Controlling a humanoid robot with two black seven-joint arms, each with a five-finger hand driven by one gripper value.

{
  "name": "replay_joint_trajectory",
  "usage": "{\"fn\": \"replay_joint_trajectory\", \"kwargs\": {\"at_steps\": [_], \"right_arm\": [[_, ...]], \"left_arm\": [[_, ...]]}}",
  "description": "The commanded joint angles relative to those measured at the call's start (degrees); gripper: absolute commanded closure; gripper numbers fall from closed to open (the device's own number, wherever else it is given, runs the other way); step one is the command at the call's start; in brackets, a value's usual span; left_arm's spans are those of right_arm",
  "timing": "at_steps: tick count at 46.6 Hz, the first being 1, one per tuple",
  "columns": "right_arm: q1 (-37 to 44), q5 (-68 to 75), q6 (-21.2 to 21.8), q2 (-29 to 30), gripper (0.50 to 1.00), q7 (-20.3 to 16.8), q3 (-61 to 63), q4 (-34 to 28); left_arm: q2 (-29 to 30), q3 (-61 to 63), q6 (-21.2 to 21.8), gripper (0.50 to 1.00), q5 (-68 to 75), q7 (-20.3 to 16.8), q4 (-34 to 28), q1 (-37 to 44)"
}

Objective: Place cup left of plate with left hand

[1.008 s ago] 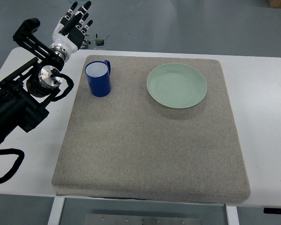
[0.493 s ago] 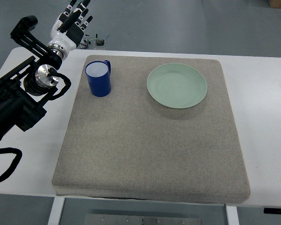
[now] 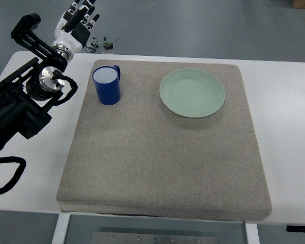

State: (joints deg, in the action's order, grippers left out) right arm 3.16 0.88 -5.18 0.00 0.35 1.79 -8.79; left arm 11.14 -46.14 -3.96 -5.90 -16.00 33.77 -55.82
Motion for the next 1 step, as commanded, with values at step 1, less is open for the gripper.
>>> {"fn": "replay_joint_trajectory", "kwargs": {"at_steps": [1], "right_arm": [[0.26,0.0,0.08,0.0,0.566,0.0,0.06,0.0]], "left_arm": [[0.29,0.09,0.01,0.506,0.01,0.0,-0.11,0.01]]}}
